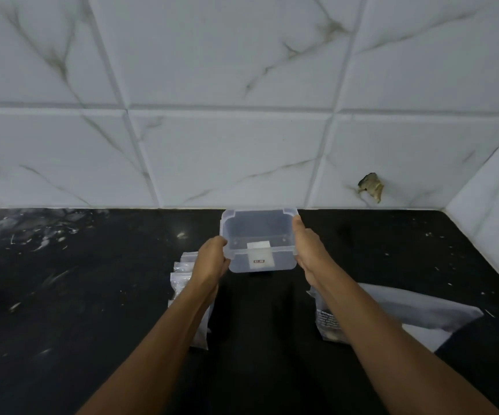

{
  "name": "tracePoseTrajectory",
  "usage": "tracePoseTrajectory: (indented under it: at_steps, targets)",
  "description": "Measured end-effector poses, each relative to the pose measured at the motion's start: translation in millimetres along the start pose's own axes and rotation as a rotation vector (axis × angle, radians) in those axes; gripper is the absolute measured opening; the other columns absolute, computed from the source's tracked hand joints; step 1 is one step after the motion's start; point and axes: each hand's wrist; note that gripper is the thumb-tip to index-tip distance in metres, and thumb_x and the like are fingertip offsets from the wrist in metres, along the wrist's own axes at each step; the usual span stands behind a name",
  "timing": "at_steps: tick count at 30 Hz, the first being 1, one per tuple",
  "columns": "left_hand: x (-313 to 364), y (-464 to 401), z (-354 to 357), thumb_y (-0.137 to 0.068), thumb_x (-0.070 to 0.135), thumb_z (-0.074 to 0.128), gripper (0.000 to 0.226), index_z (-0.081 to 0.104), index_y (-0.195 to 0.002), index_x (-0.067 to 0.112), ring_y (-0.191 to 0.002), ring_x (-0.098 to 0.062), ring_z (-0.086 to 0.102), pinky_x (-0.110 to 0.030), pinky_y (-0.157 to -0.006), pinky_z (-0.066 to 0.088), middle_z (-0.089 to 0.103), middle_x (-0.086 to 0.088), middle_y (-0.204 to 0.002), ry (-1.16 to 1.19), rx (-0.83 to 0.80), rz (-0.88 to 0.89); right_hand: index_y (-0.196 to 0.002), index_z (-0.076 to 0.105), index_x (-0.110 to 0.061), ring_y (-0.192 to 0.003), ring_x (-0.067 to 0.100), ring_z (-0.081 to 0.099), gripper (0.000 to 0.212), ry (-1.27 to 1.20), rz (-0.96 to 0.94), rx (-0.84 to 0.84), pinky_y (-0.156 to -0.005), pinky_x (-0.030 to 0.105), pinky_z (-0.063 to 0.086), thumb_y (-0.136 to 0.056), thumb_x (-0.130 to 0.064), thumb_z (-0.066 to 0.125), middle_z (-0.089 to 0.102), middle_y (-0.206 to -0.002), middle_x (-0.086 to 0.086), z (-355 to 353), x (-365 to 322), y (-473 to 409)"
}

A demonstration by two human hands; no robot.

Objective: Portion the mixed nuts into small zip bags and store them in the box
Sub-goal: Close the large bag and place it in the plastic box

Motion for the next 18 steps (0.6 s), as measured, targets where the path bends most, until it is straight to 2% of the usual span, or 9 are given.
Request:
tracePoseTrajectory:
  at_steps: [5,9,15,18]
  targets:
    - [-12.0,19.4,-4.0,-0.092,0.019,0.043,0.018,0.059,-0.092,0.013,-0.113,-0.039,0.061,-0.054,-0.1,0.048,0.064,-0.025,-0.113,-0.033,0.008,-0.002,-0.131,0.046,-0.015,-0.105,0.024,0.059,0.064,0.025,0.05,0.006,-0.099,0.043,0.048,-0.093,-0.065,0.029,0.06,-0.115,0.009,-0.6,5.5,21.9]
    - [-22.4,23.3,-2.7,-0.09,0.027,0.044,0.02,0.059,-0.094,0.014,-0.097,-0.03,0.064,-0.047,-0.086,0.055,0.067,-0.017,-0.104,-0.04,0.028,-0.002,-0.136,0.043,-0.015,-0.108,0.028,0.059,0.073,-0.019,0.097,0.014,-0.099,0.046,0.047,-0.087,-0.069,0.033,0.059,-0.123,0.011,4.7,13.2,25.7]
    - [-21.8,30.2,3.7,-0.096,0.023,0.042,0.03,0.058,-0.116,0.006,-0.097,-0.028,0.063,-0.04,-0.079,0.052,0.066,-0.017,-0.109,-0.057,0.062,-0.015,-0.138,0.041,-0.017,-0.105,0.03,0.058,0.081,-0.054,0.124,0.046,-0.096,0.048,0.049,-0.08,-0.074,0.032,0.054,-0.128,0.012,9.5,21.7,21.0]
    - [-18.5,39.2,7.2,-0.098,0.024,0.047,0.033,0.053,-0.125,0.007,-0.098,-0.024,0.061,-0.032,-0.072,0.051,0.064,-0.013,-0.112,-0.102,0.065,-0.001,-0.138,0.037,-0.015,-0.107,0.028,0.056,0.069,-0.021,0.08,0.067,-0.092,0.044,0.05,-0.09,-0.064,0.034,0.05,-0.13,0.012,6.3,7.9,43.9]
Point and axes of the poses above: each hand's wrist, its own y-axis away from the middle knuckle, its own z-axis out of the palm, x = y × z
